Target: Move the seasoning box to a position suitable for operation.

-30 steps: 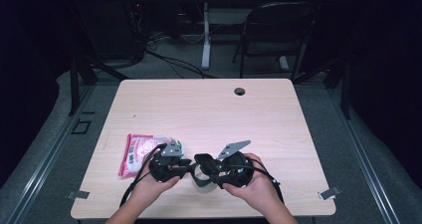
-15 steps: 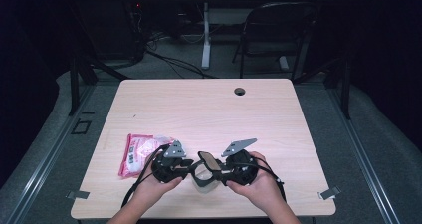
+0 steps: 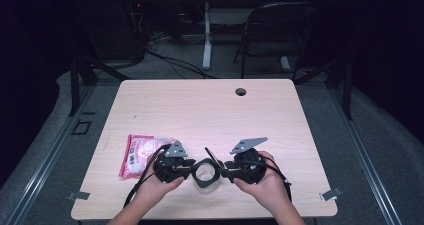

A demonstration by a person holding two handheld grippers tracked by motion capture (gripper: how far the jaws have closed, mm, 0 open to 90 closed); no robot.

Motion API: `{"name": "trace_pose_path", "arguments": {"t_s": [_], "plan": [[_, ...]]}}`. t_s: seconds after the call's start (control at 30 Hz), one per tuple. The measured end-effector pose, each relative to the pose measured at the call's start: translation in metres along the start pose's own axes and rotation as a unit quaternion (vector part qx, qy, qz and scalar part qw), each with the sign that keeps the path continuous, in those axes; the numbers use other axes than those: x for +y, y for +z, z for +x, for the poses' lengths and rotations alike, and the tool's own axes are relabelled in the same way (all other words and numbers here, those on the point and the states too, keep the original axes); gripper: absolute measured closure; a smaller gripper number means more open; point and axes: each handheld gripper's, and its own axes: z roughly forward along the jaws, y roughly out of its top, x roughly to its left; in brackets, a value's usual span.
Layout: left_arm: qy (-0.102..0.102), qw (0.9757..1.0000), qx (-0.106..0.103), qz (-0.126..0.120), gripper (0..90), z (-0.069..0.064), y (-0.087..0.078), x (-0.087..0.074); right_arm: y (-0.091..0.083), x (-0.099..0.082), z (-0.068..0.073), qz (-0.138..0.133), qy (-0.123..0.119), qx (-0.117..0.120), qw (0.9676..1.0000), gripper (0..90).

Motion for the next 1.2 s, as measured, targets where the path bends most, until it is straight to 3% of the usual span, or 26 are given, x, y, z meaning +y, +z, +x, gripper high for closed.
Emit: {"name": "trace_pose_path", "arguments": {"t_s": [0.2,0.47,0.57,0.67,0.9,1.2], "plan": [[0.001,1.0000,-0.001,0.001,72.4,0.000,0.000,0.000,-0.007,-0.002,-0.007,-0.009,0.013,-0.004,0.9999,74.8],[0.001,1.0000,0.000,0.000,72.4,0.000,0.000,0.000,-0.011,-0.005,-0.014,-0.012,0.022,-0.007,0.9997,77.0],[0.001,1.0000,0.000,0.000,72.5,0.000,0.000,0.000,-0.012,-0.006,-0.017,-0.012,0.030,-0.005,0.9995,74.9],[0.001,1.0000,0.001,-0.002,72.5,0.000,0.000,0.000,-0.011,-0.006,-0.015,-0.016,0.030,-0.005,0.9994,66.0],[0.005,1.0000,0.008,-0.003,71.8,-0.002,0.003,-0.001,0.007,-0.006,-0.012,-0.014,0.035,-0.003,0.9993,60.0],[-0.004,0.9997,0.013,-0.019,67.3,-0.002,0.005,-0.006,0.028,-0.003,-0.010,-0.015,0.034,-0.026,0.9989,64.4]]}}
